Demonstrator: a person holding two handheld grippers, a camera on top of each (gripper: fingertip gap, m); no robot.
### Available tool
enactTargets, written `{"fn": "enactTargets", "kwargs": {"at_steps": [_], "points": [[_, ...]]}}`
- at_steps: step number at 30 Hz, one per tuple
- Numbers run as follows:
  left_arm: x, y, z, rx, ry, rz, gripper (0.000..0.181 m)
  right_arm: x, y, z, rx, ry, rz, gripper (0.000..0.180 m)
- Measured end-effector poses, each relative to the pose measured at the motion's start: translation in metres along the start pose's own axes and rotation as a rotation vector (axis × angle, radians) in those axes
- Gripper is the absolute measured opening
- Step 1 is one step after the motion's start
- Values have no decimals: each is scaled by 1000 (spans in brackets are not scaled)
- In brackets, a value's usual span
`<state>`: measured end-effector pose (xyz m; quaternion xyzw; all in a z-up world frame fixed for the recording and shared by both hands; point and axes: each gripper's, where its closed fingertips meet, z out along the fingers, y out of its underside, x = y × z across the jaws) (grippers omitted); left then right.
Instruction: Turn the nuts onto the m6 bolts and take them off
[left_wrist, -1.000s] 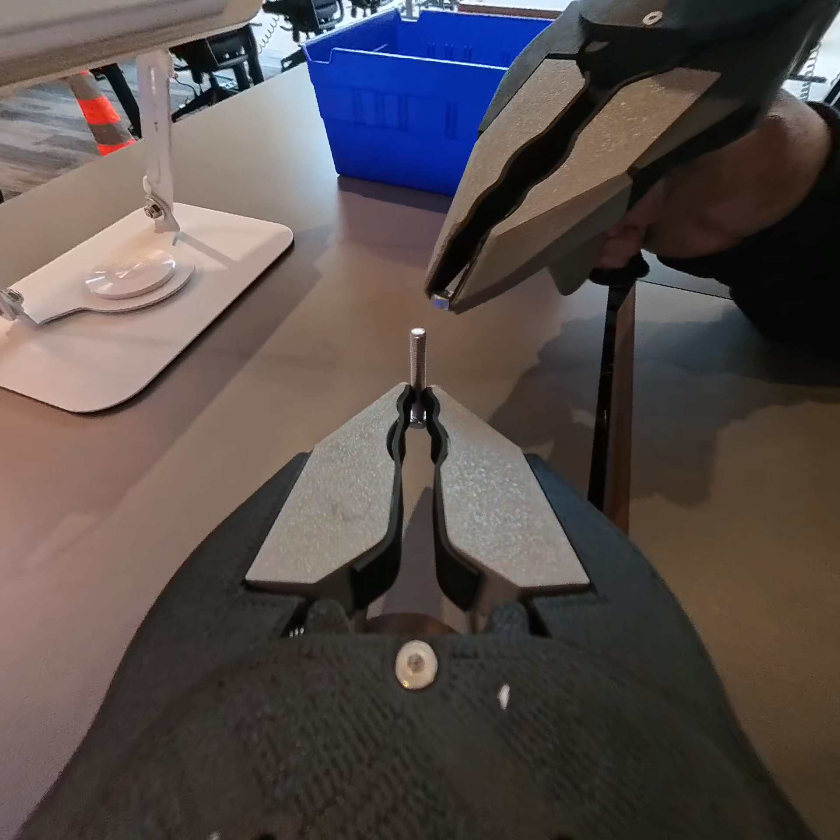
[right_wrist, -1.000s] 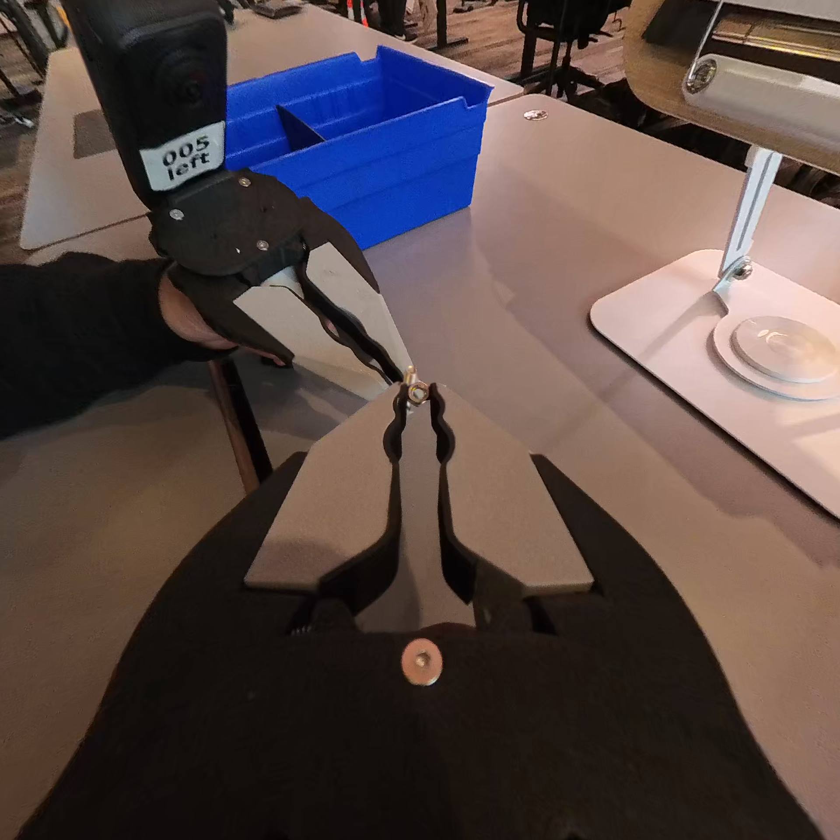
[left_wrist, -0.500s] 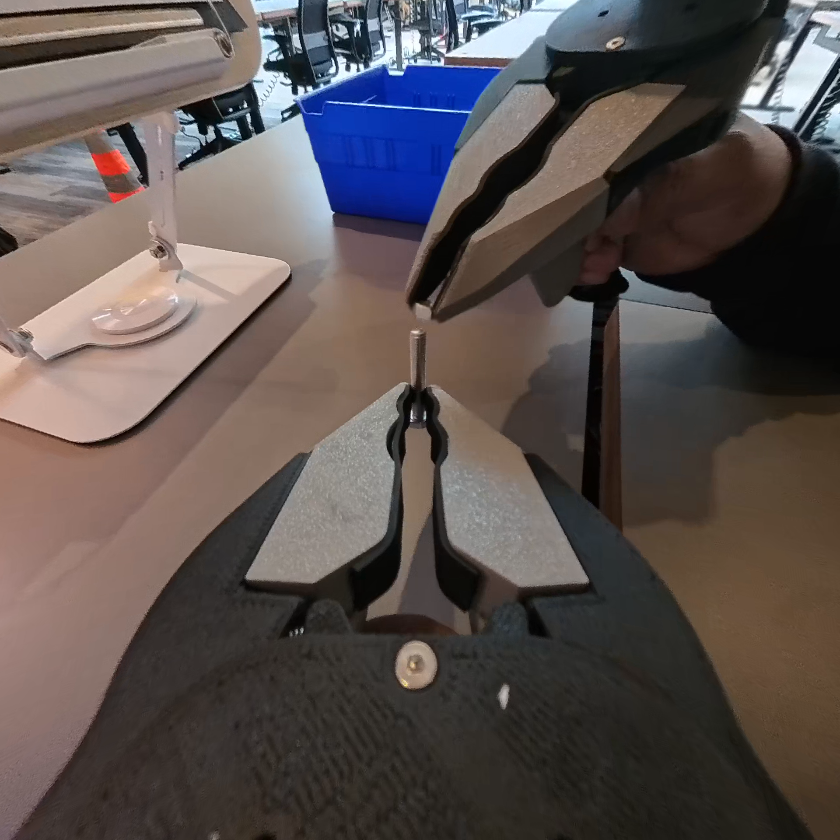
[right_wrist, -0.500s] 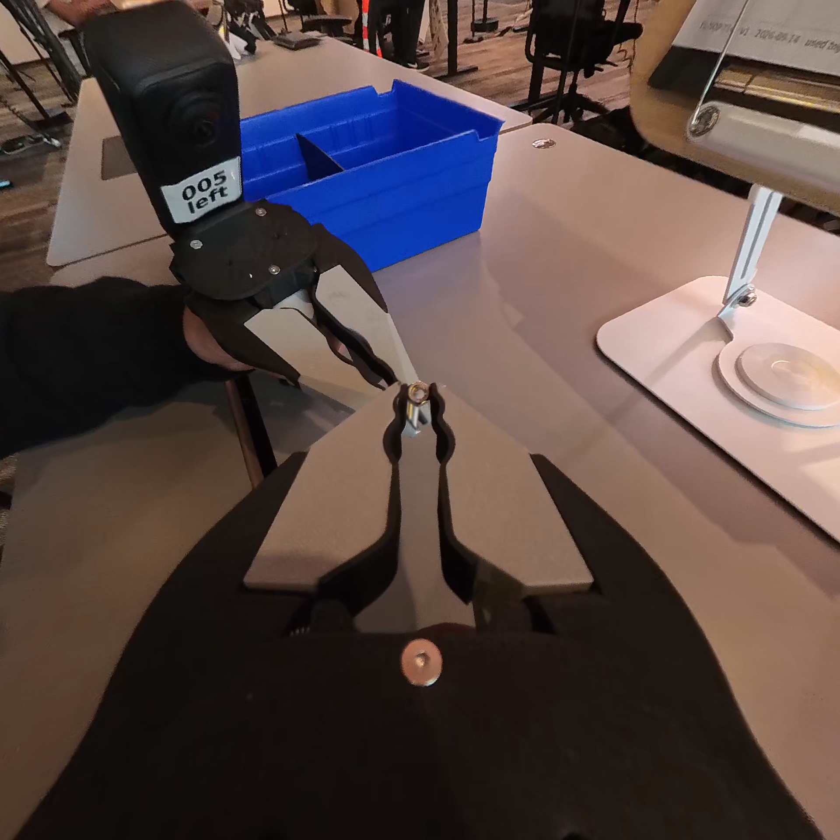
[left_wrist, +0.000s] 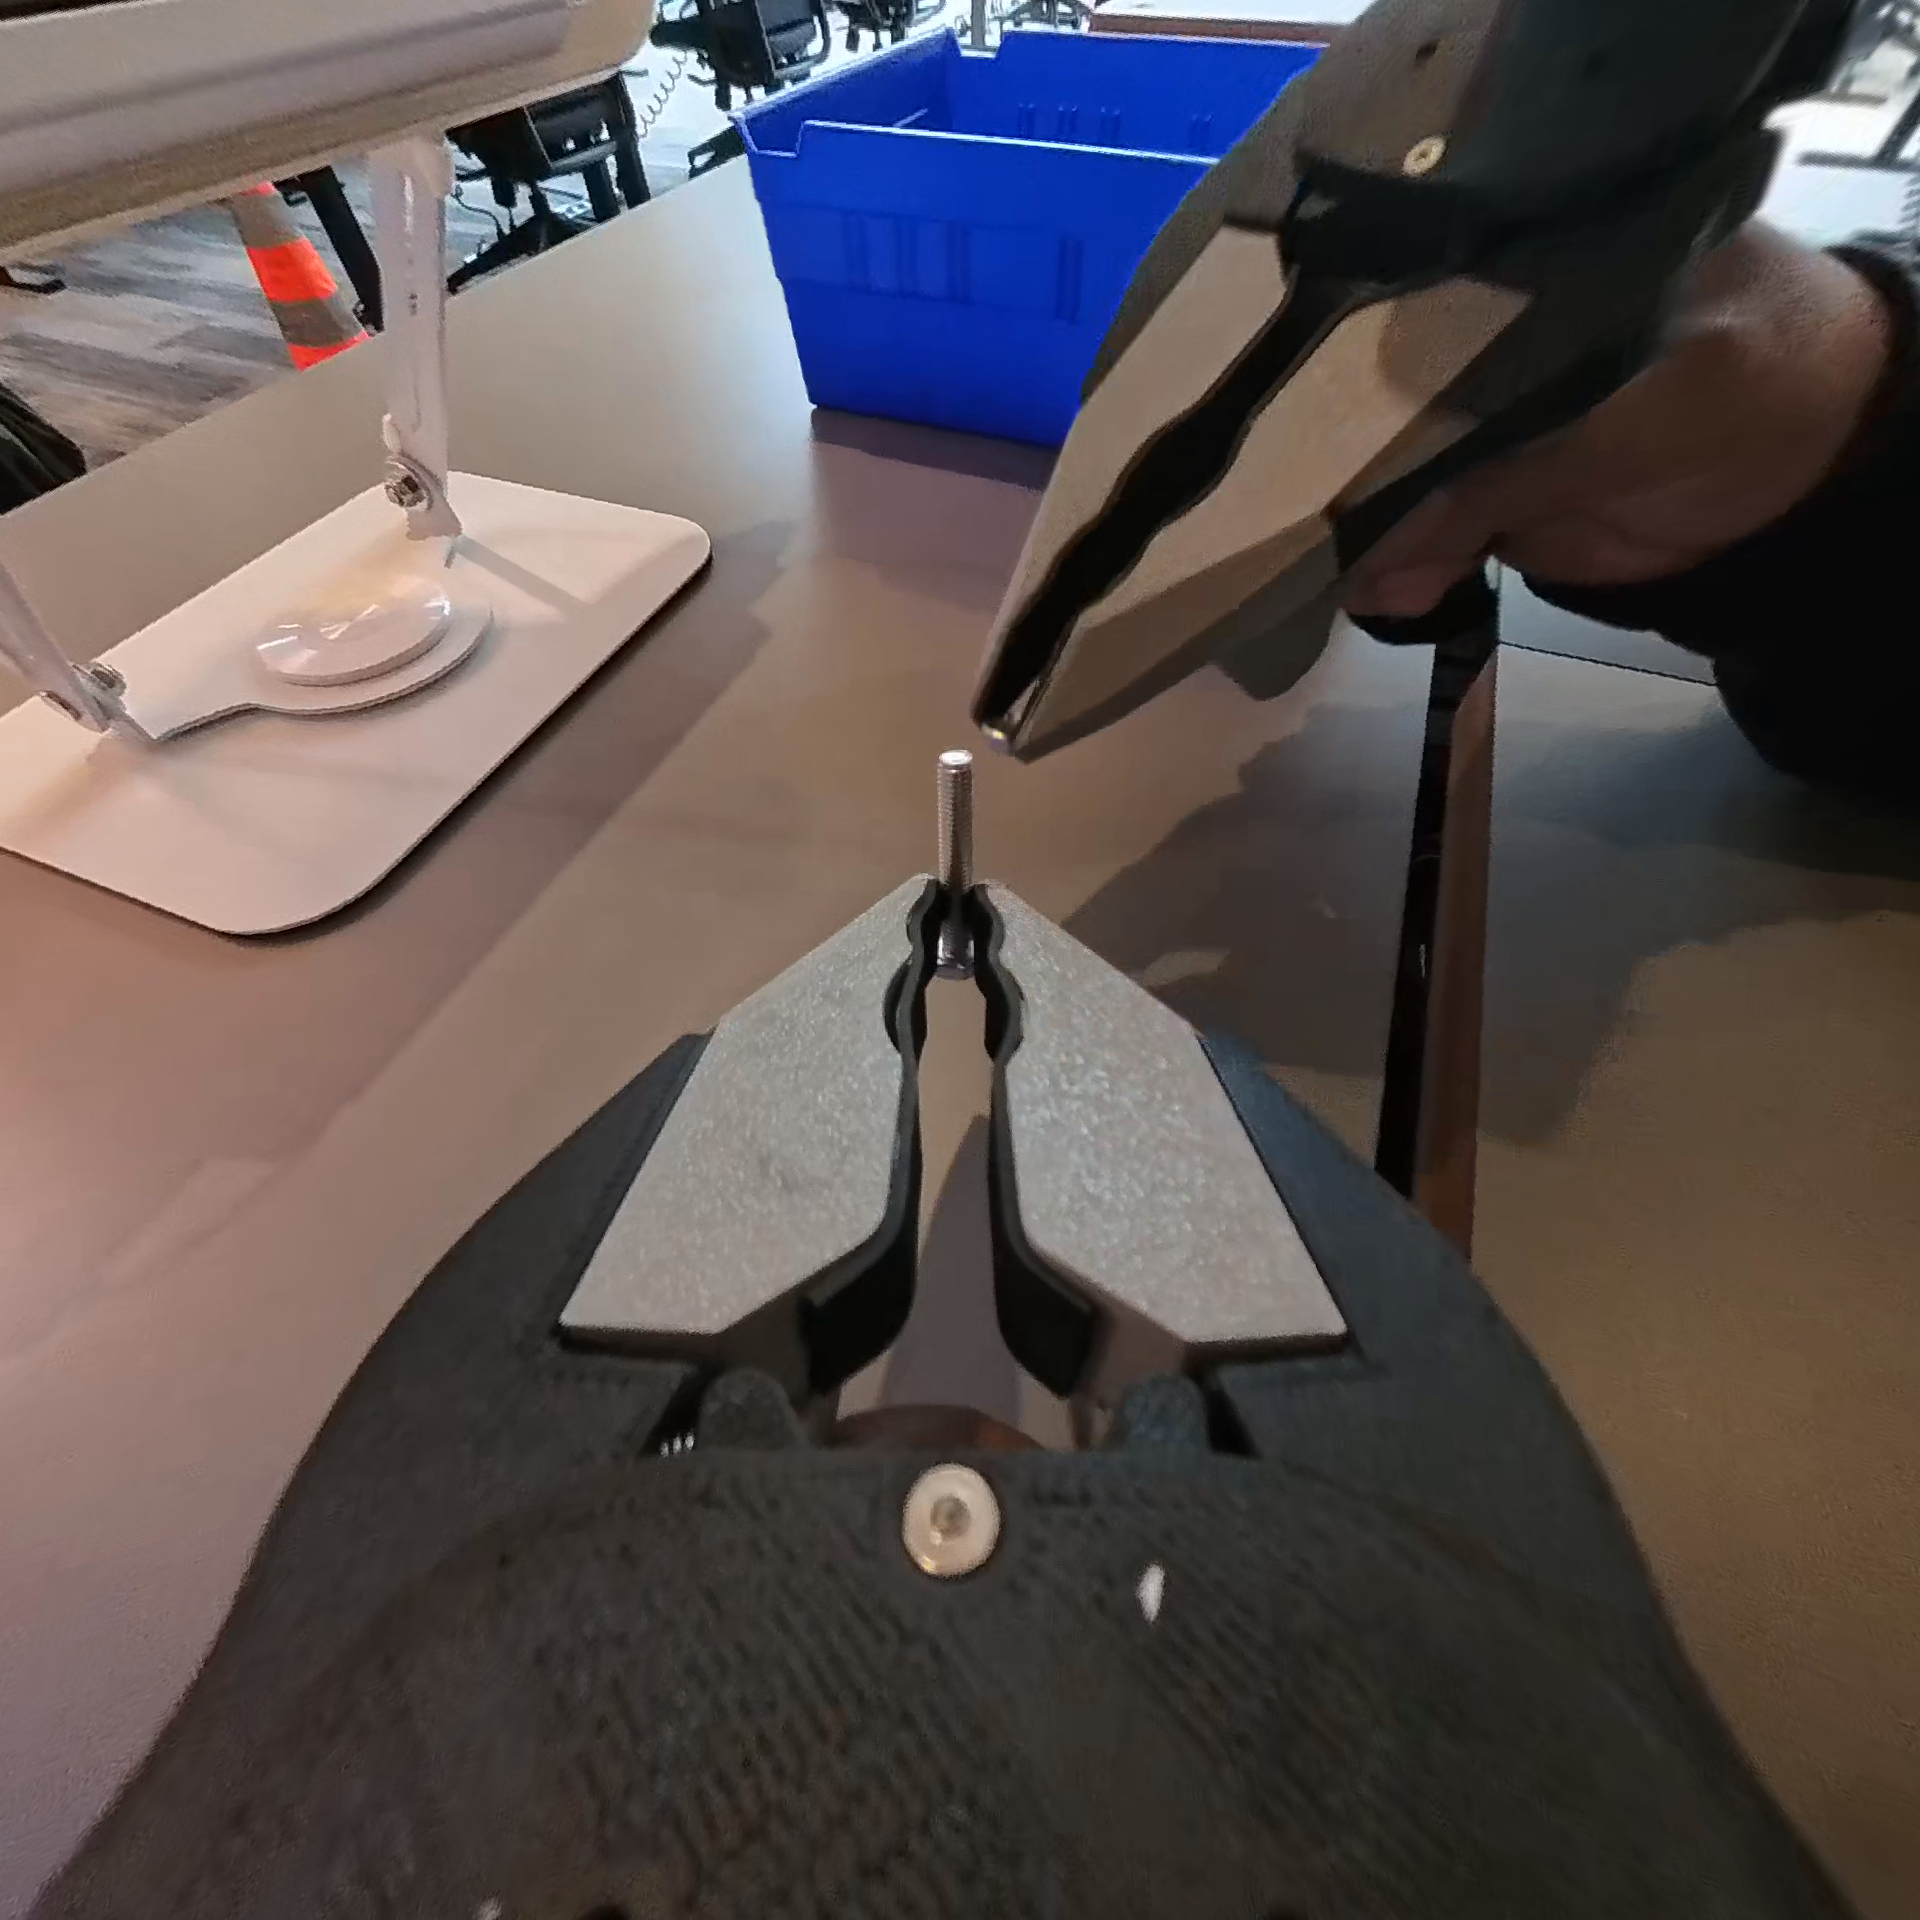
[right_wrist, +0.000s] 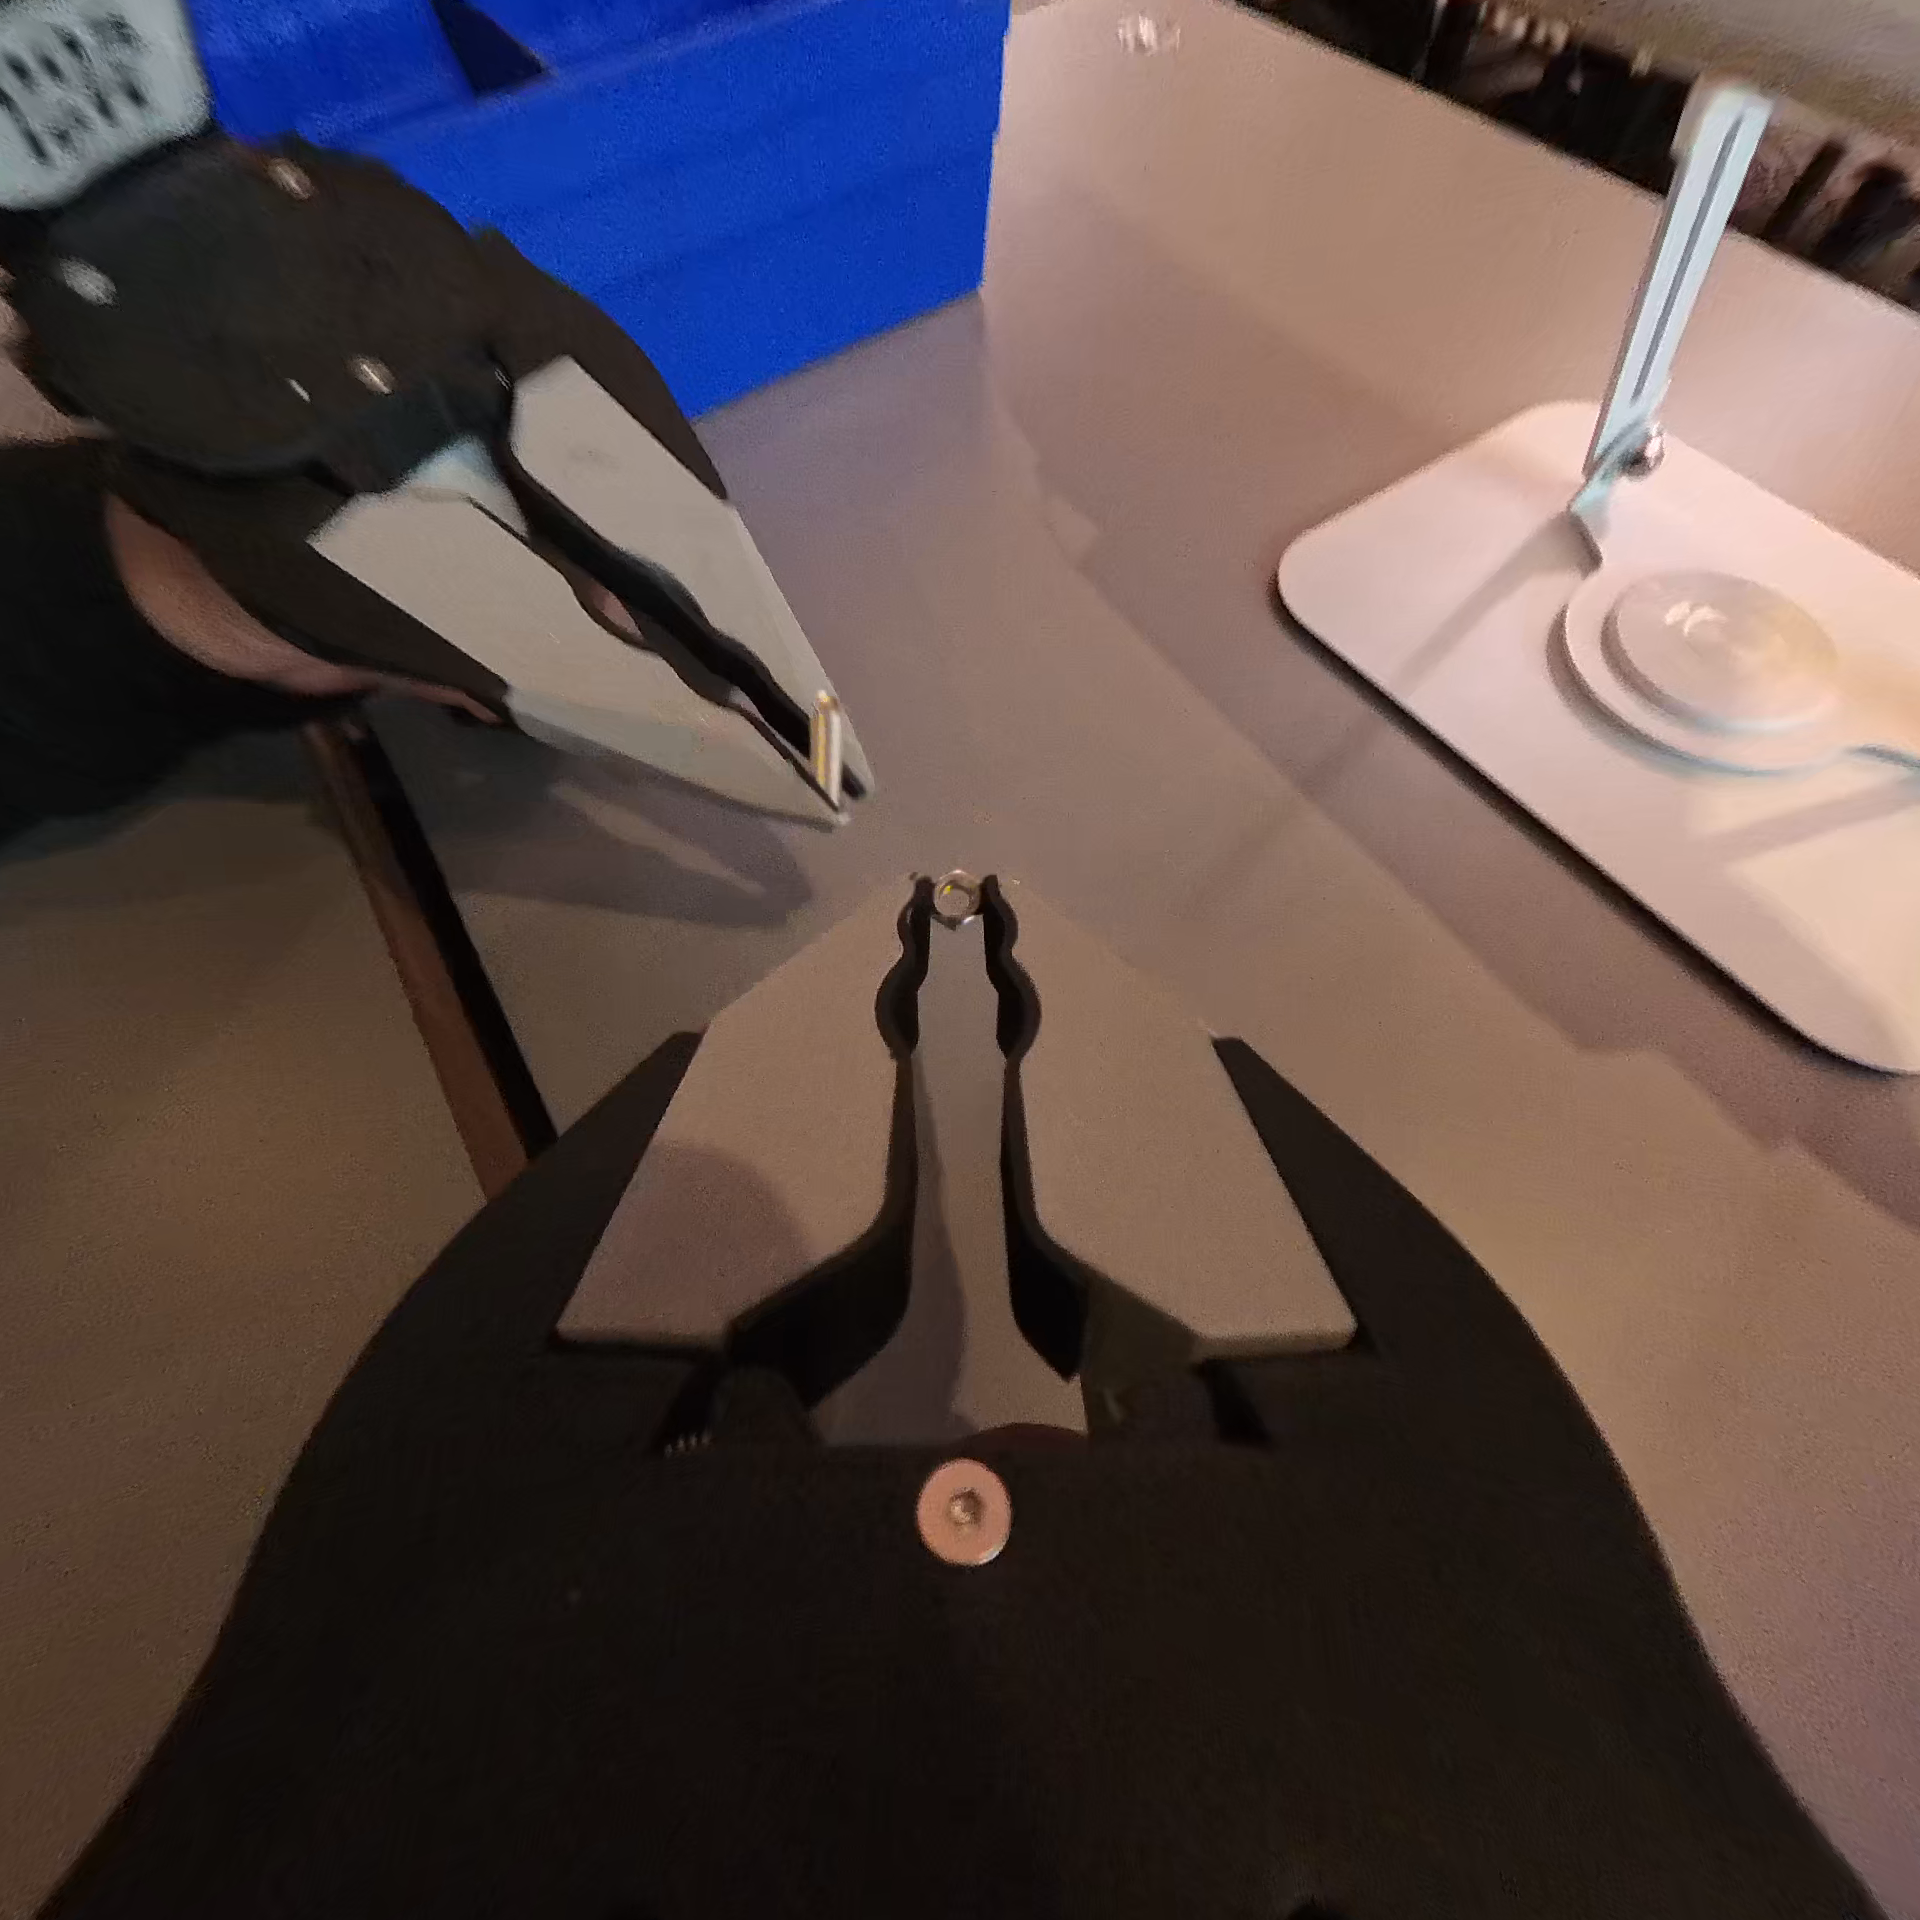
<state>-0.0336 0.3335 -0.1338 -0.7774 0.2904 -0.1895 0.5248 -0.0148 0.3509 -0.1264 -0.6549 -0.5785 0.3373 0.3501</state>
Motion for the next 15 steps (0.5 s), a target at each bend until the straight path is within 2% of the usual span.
{"fn": "enactTargets", "kwargs": {"at_steps": [7, 15], "points": [[1, -1, 0, 3, 2, 6, 2, 13, 46, 18, -209, 37, 3, 7], [1, -4, -2, 25, 3, 2, 2, 15, 58, 24, -268, 56, -12, 7]]}}
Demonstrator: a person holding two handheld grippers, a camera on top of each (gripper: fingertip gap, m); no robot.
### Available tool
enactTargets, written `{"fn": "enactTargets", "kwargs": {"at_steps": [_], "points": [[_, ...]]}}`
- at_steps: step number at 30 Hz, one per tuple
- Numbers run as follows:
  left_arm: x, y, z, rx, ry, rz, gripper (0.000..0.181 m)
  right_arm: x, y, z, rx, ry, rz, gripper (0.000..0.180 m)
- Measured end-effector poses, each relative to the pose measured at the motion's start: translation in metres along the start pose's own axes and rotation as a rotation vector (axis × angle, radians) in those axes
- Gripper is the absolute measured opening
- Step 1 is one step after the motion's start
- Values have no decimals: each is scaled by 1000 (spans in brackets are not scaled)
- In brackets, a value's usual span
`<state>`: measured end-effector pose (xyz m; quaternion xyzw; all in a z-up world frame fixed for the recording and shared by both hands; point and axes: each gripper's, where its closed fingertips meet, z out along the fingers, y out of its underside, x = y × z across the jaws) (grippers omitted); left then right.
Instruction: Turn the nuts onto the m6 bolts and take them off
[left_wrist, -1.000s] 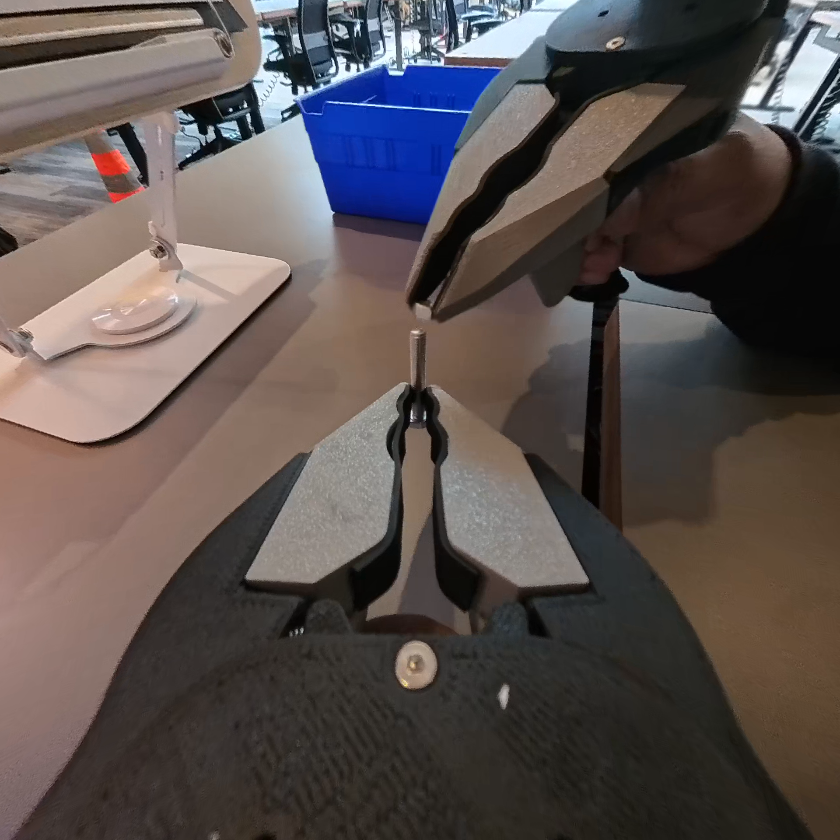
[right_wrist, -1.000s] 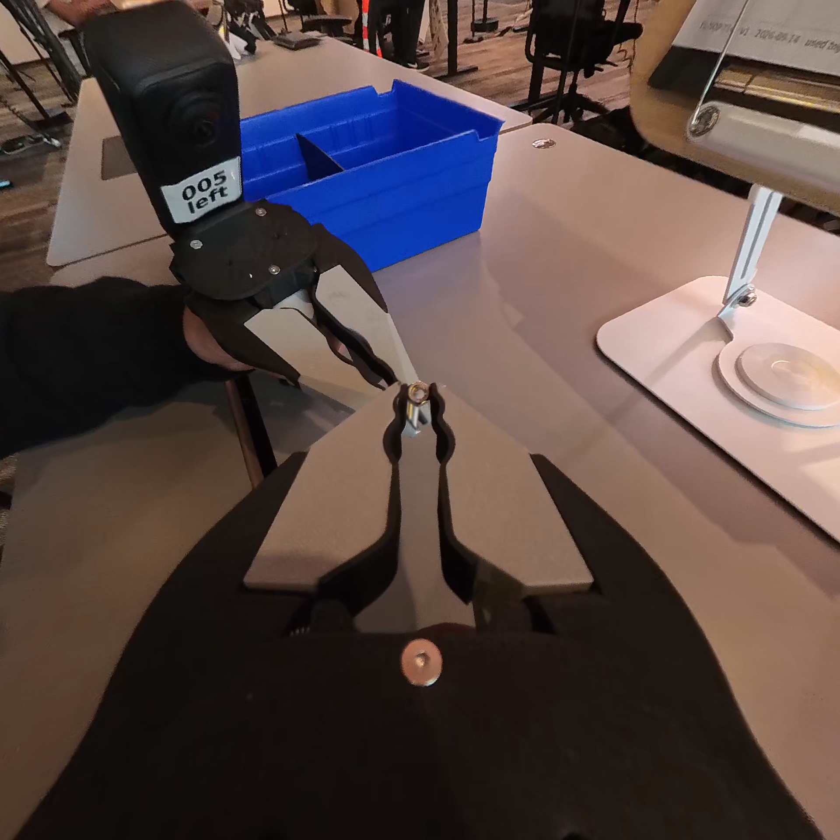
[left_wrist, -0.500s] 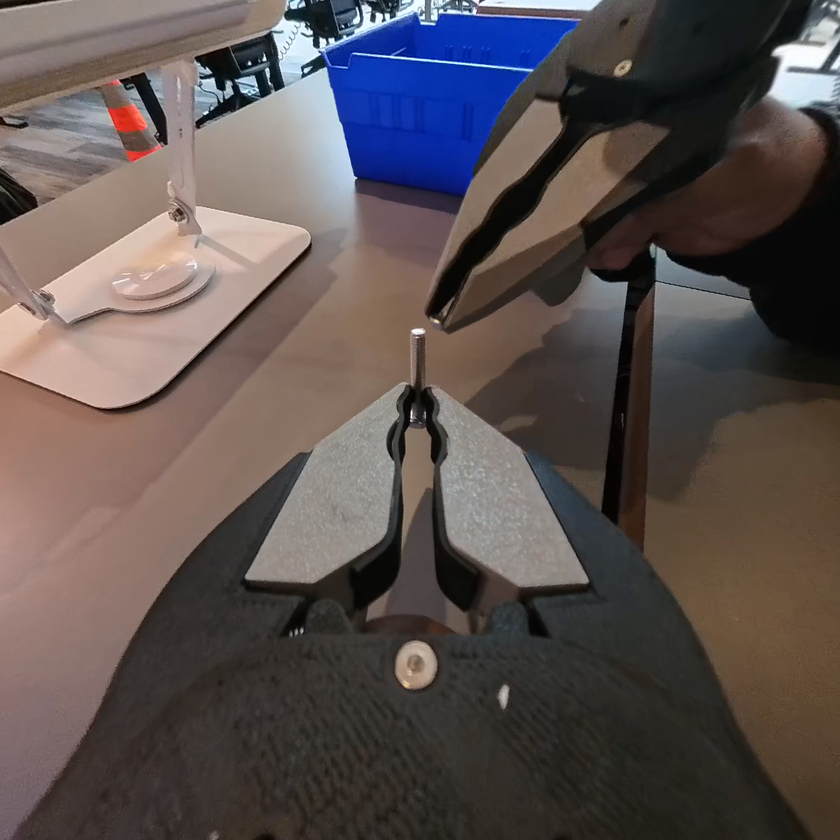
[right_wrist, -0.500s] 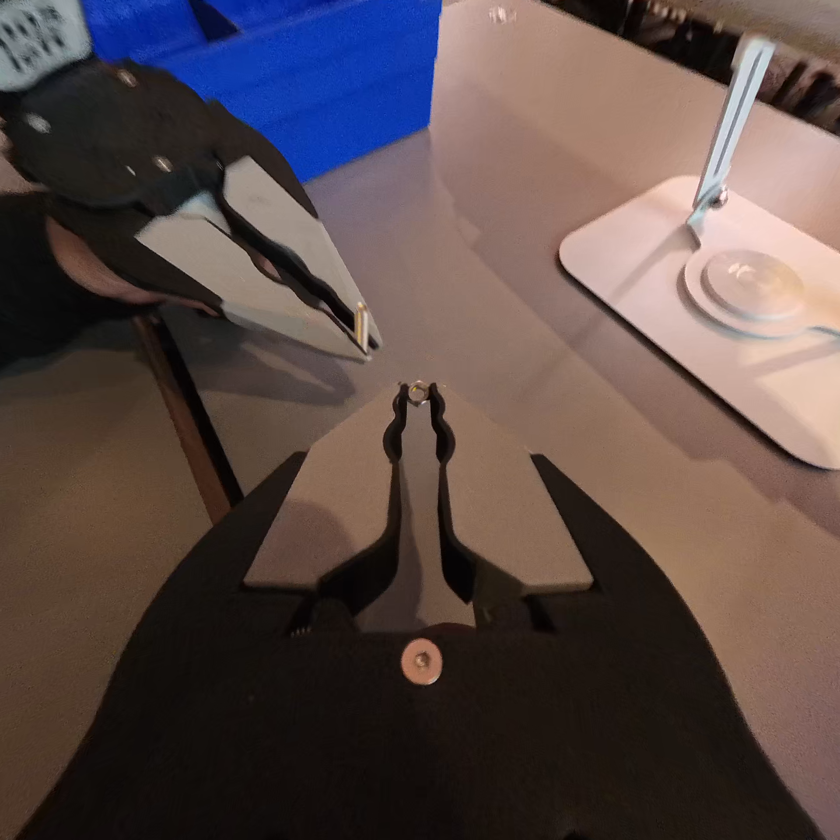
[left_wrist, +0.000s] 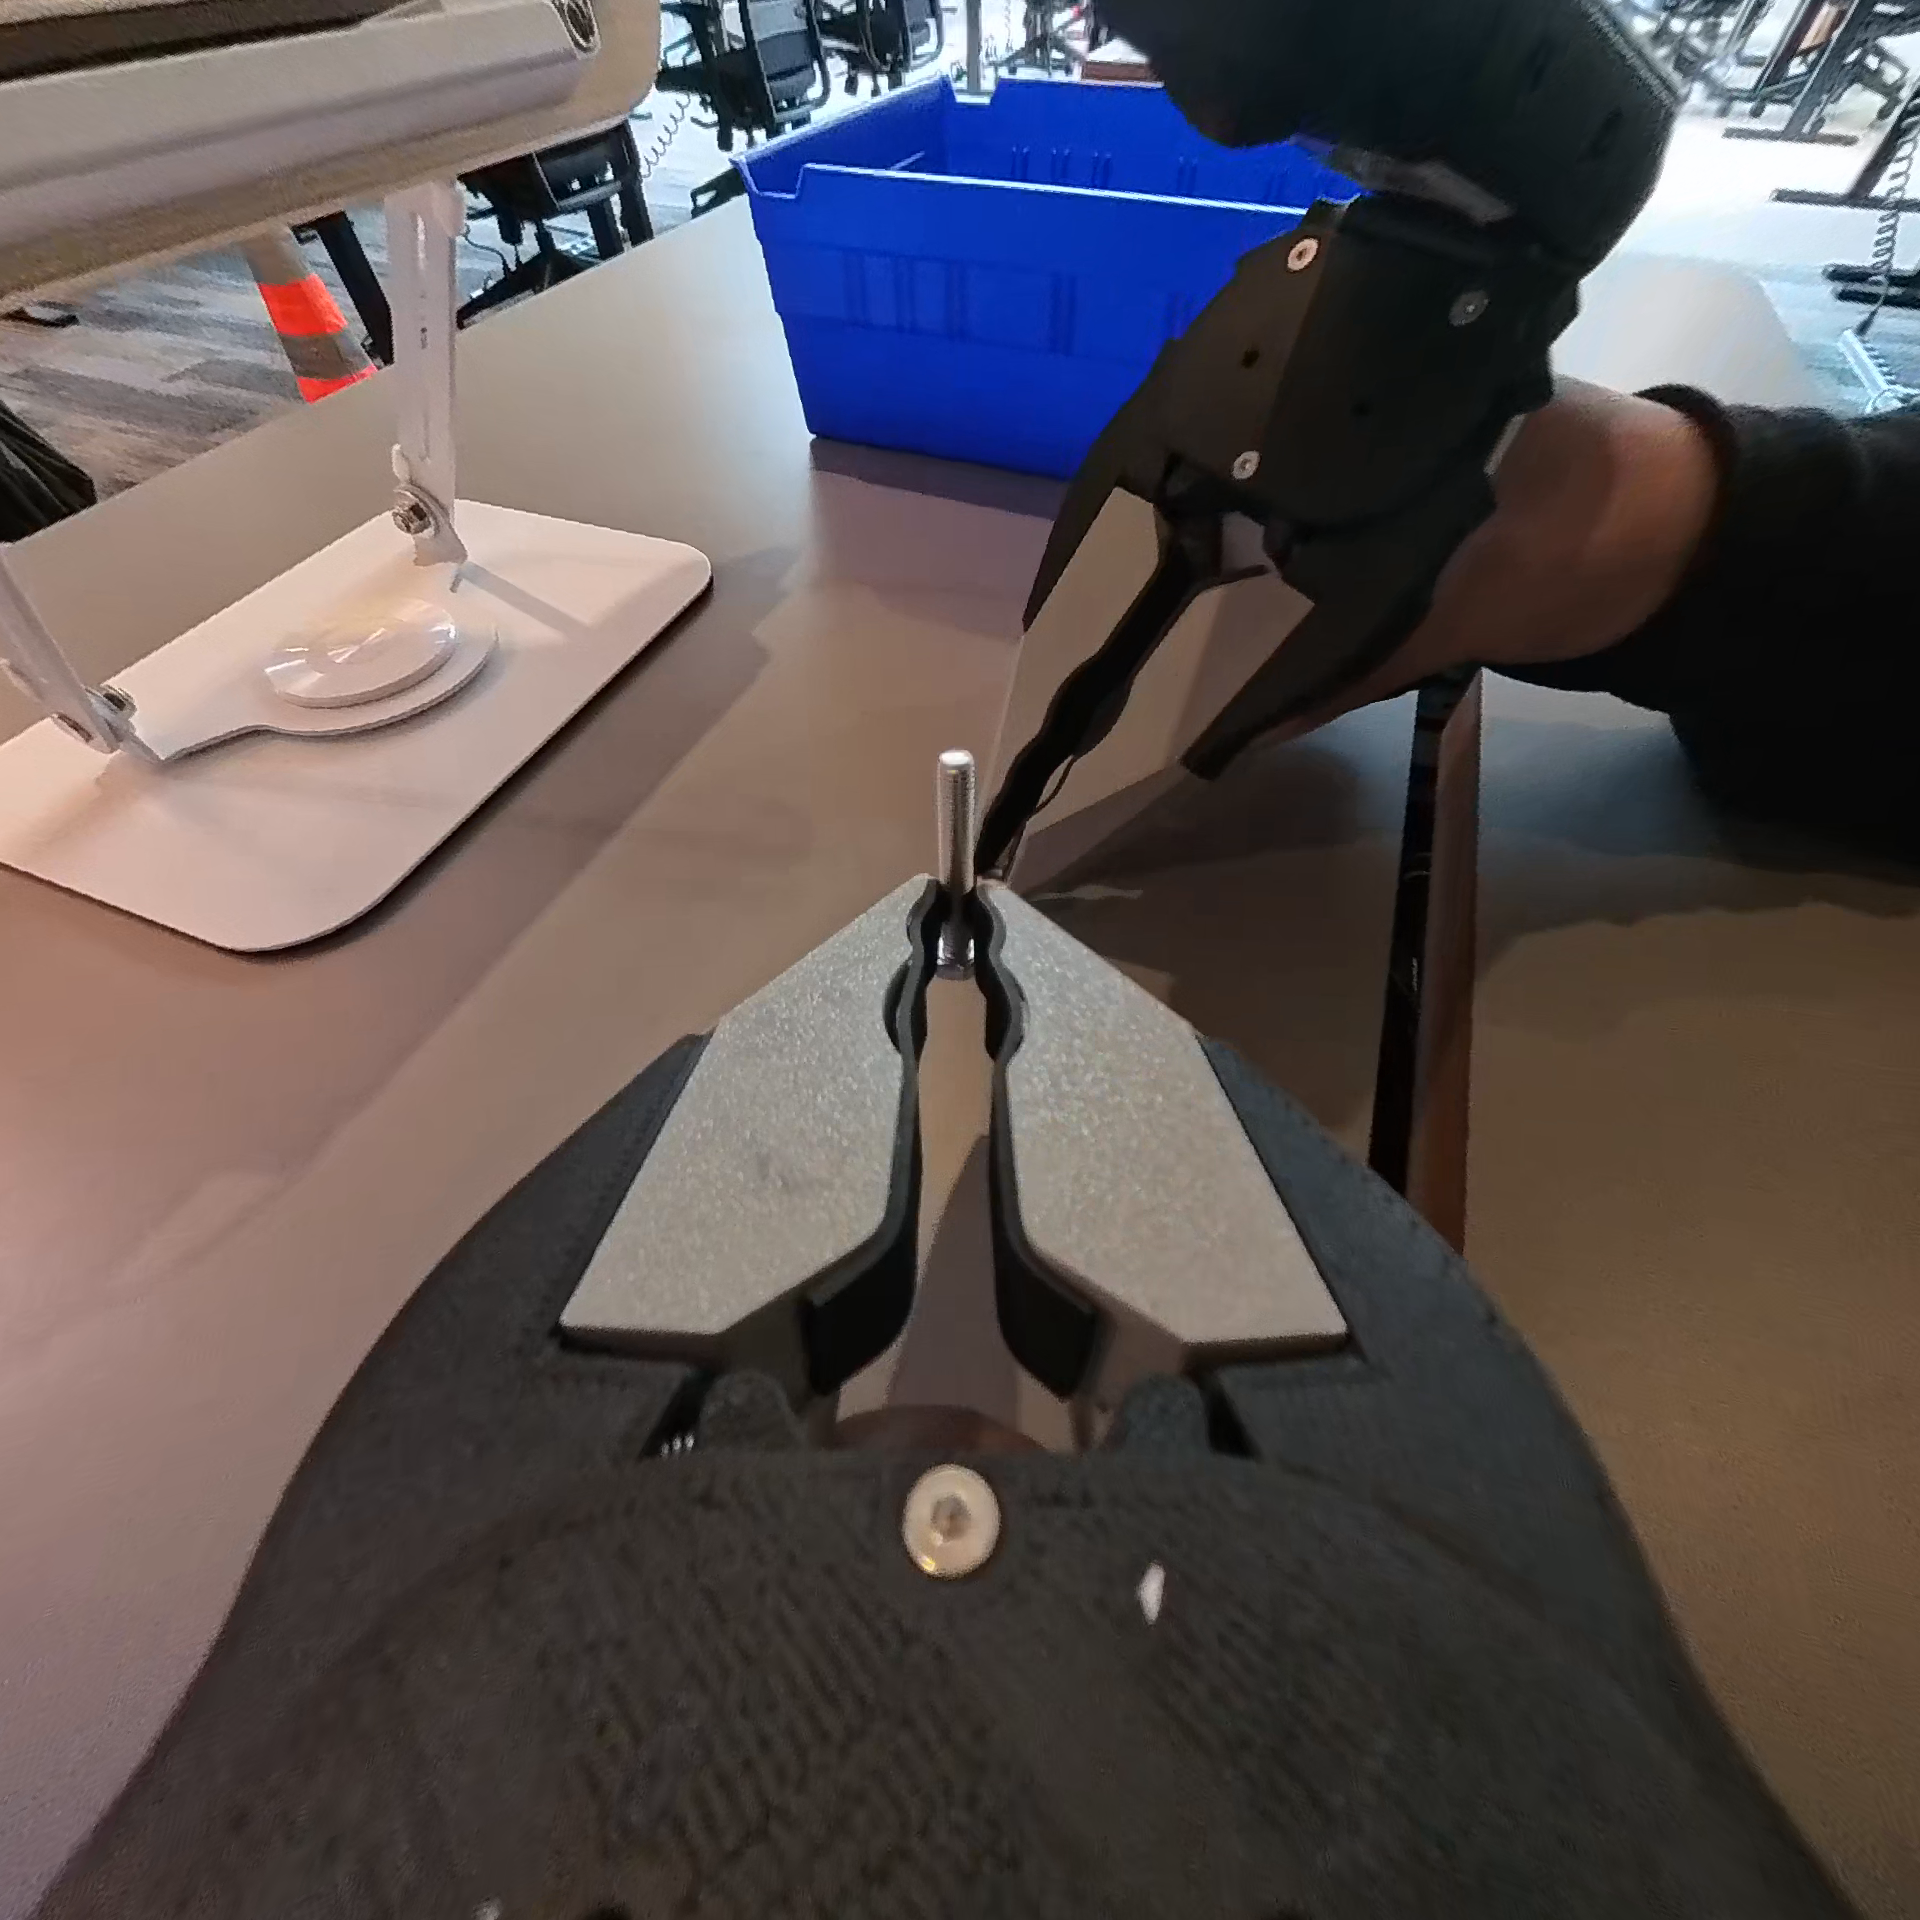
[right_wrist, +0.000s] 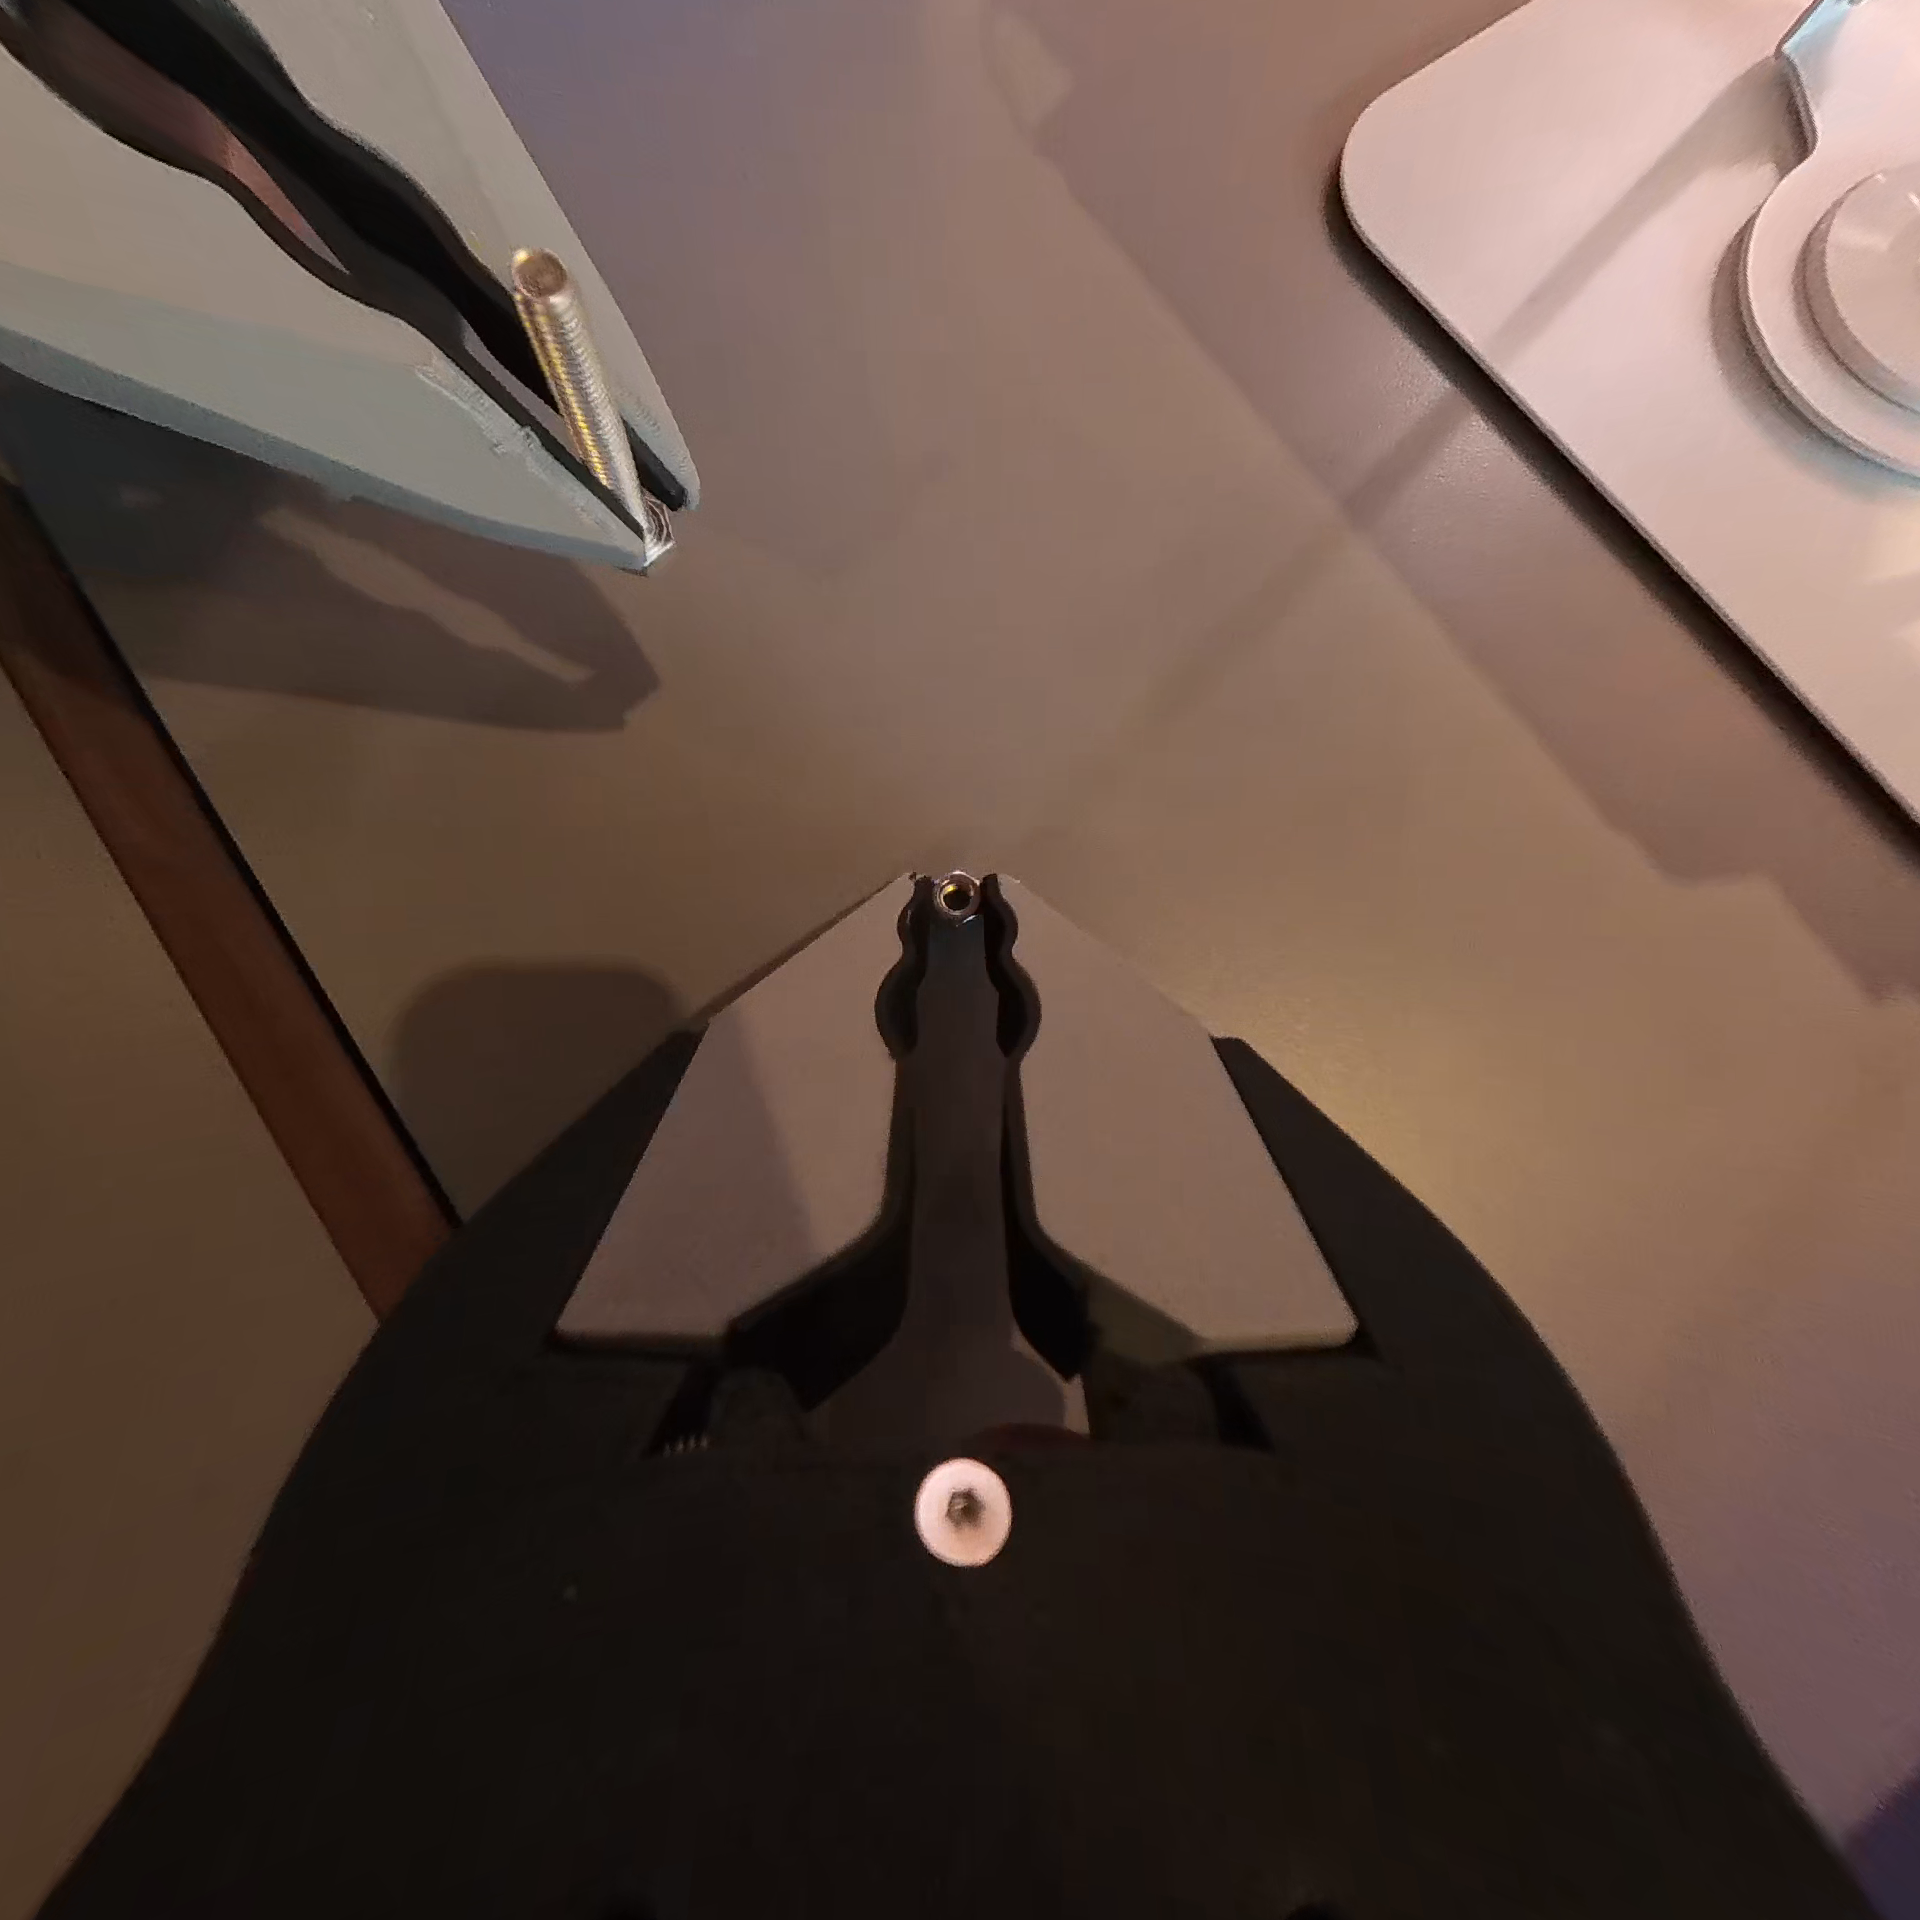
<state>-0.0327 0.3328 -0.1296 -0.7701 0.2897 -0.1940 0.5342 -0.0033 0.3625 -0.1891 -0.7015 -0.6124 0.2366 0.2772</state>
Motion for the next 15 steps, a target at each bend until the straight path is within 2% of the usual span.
{"fn": "enactTargets", "kwargs": {"at_steps": [4, 10, 15], "points": [[3, -1, 0, 2, 11, 9, 2, 0, 0, -1, 6, -6, 6, 7], [4, 0, 1, -6, 13, 14, 2, -6, -17, -15, 99, -40, 18, 17], [3, -1, 0, 2, 13, 12, 2, -35, -64, -44, 380, -212, 48, 14]]}}
